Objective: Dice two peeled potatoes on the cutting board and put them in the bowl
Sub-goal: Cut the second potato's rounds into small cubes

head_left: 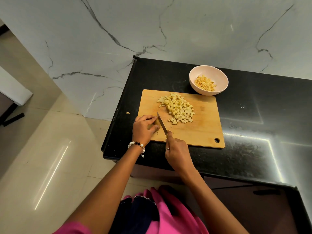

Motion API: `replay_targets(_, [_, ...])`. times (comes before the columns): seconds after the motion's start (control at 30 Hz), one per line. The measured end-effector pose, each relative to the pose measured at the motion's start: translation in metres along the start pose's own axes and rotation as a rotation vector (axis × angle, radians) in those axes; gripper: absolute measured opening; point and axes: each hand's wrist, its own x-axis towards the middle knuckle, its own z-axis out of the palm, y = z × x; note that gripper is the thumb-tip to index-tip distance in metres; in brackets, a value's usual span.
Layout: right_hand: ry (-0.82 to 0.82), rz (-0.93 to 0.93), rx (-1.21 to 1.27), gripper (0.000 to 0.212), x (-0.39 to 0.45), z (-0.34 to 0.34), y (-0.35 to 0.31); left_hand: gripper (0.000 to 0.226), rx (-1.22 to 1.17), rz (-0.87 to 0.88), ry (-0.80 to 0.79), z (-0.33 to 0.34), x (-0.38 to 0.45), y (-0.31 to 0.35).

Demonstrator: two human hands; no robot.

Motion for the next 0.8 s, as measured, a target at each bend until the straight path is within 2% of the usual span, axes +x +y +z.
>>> replay_targets(0.4, [-0.051,-0.011,-0.059,0.057,0.000,0.002,-0.008,0.037,0.006,0.005,0.017,0.003,0.001,0.000])
replay_targets(0.57, [0.008,-0.043,-0.216,0.057,0.013,0.011,-0.021,0.036,-0.020,0.002,0.040,0.003,0.002,0.000])
replay_targets(0.63, [0.030,-0.069,-0.196,0.056,0.010,0.014,-0.020,0.036,-0.020,0.000,0.046,0.004,0.001,0.000])
replay_targets(0.8, [-0.028,-0.010,-0.188,0.063,-0.017,0.017,-0.011,0.036,-0.037,-0.018,0.060,0.004,0.001,0.001])
